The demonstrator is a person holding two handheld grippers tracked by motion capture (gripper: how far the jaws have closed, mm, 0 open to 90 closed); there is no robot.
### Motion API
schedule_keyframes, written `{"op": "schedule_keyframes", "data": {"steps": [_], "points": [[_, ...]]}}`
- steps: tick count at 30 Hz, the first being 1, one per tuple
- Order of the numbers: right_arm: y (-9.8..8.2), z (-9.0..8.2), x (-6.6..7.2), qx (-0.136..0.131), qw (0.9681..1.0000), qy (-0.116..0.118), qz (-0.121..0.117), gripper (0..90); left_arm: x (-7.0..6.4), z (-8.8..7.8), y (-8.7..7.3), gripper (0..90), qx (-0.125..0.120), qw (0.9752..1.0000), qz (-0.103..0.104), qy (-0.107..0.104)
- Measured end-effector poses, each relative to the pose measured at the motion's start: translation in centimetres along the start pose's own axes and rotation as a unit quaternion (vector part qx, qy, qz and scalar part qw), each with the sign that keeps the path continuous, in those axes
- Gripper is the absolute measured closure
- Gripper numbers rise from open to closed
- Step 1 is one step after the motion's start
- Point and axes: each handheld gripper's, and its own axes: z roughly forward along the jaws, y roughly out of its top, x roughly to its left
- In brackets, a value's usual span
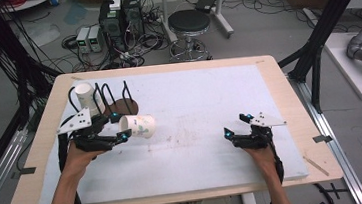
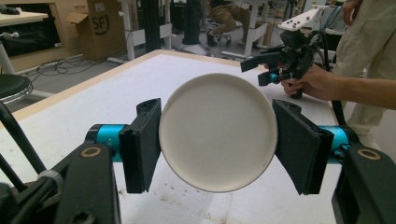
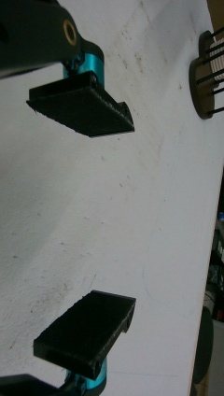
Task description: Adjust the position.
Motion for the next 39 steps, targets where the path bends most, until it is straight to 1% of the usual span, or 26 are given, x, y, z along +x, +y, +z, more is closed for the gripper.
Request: {"op": "schedule_keyframes", "data": {"steps": [2,7,9,13,14,16,19,22,25,28,31,33,35,37,38,39], "points": [[0.0,0.0,0.0,0.001,1.0000,0.001,0.000,15.1,0.0,0.0,0.0,36.0,0.002,1.0000,0.001,0.001],[0.0,0.0,-0.1,0.001,1.0000,0.001,0.003,15.1,0.1,0.1,0.0,36.1,-0.006,1.0000,-0.002,-0.001],[0.0,0.0,-0.1,0.003,1.0000,0.001,0.007,15.1,0.2,0.1,-0.1,36.0,-0.004,1.0000,-0.002,-0.001],[0.1,-0.1,-0.1,-0.001,1.0000,0.003,0.006,15.1,0.1,0.2,-0.1,36.0,-0.002,1.0000,-0.003,-0.006],[0.1,-0.1,-0.1,-0.003,1.0000,0.007,0.004,15.1,0.1,0.2,-0.1,36.1,-0.006,0.9999,-0.005,-0.008],[0.2,-0.2,-0.1,0.001,0.9999,0.016,0.001,15.1,0.0,0.3,0.0,36.1,-0.007,0.9999,-0.006,-0.012],[0.9,-0.8,-0.1,-0.014,0.9992,0.036,-0.006,15.1,-0.2,0.5,0.1,36.1,-0.011,0.9997,-0.007,-0.022],[2.0,-1.5,-0.2,-0.032,0.9971,0.068,-0.013,15.1,-0.5,0.7,0.2,36.1,-0.018,0.9991,-0.008,-0.037],[3.4,-2.2,0.0,-0.048,0.9933,0.102,-0.029,15.1,-0.8,1.0,0.4,36.1,-0.023,0.9983,-0.007,-0.053],[4.9,-2.7,0.3,-0.056,0.9879,0.138,-0.045,15.1,-1.2,1.4,0.6,36.1,-0.027,0.9969,-0.008,-0.073],[6.2,-2.9,0.9,-0.059,0.9801,0.179,-0.061,15.1,-1.7,1.9,0.8,36.1,-0.033,0.9953,-0.009,-0.091],[7.0,-2.8,1.4,-0.053,0.9746,0.207,-0.068,15.1,-2.0,2.2,0.9,36.1,-0.032,0.9945,-0.004,-0.099],[7.7,-2.6,1.8,-0.048,0.9702,0.223,-0.082,15.1,-2.2,2.5,0.9,36.1,-0.029,0.9941,-0.003,-0.104],[8.1,-2.4,2.2,-0.043,0.9668,0.235,-0.091,15.1,-2.4,2.8,0.9,36.1,-0.026,0.9937,-0.002,-0.109],[8.3,-2.3,2.4,-0.041,0.9656,0.239,-0.094,15.1,-2.5,2.9,0.9,36.1,-0.025,0.9935,-0.003,-0.111],[8.5,-2.2,2.6,-0.036,0.9641,0.245,-0.094,15.1,-2.6,2.9,0.9,36.1,-0.025,0.9932,-0.002,-0.114]]}}
